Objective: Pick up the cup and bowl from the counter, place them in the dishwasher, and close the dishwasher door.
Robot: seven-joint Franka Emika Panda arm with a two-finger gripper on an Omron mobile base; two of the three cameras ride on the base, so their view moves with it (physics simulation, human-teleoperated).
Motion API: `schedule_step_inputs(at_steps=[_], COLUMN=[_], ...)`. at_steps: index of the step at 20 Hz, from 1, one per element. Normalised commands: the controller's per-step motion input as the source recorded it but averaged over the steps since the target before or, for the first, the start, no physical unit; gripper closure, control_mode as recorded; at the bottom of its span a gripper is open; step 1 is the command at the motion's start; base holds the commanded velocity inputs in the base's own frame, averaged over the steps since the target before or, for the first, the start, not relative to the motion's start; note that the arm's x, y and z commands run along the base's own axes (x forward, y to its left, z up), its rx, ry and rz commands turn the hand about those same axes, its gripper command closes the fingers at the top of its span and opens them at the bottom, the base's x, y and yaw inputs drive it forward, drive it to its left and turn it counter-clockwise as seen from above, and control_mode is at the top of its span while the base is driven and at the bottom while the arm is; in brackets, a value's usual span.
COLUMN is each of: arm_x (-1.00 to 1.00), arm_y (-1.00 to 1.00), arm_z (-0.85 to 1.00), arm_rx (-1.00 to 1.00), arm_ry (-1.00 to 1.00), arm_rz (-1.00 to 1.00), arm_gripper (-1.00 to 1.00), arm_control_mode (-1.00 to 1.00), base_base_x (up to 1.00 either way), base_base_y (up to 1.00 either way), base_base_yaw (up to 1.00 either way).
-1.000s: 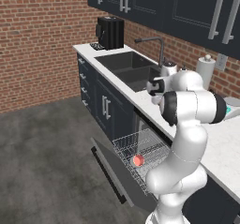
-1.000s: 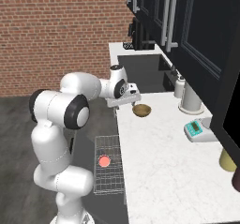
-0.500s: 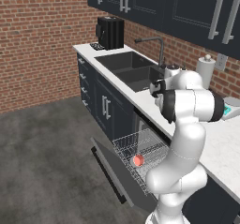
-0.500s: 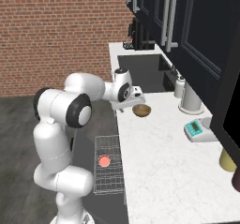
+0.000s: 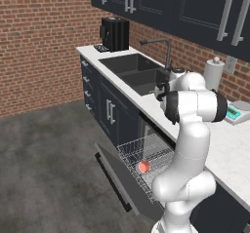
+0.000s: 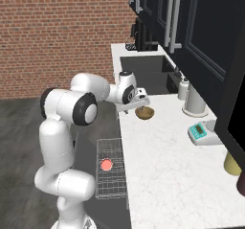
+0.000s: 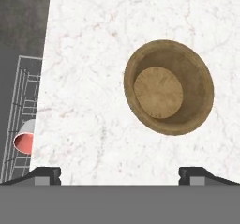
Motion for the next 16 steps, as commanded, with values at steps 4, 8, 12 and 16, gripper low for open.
schedule_step_inputs(at_steps=[4, 8, 12, 16], arm_x=[0.39, 0.32, 0.31, 0.28], arm_y=[0.0, 0.0, 0.0, 0.0], arm_z=[-0.12, -0.17, -0.22, -0.24], arm_rx=[0.0, 0.0, 0.0, 0.0], arm_ry=[0.0, 0.0, -0.05, -0.01], arm_rz=[0.0, 0.0, 0.0, 0.0], arm_gripper=[-1.0, -1.0, -1.0, -1.0], arm_control_mode=[-1.0, -1.0, -1.0, -1.0], base_base_x=[0.0, 0.0, 0.0, 0.0], base_base_y=[0.0, 0.0, 0.0, 0.0], base_base_yaw=[0.0, 0.0, 0.0, 0.0])
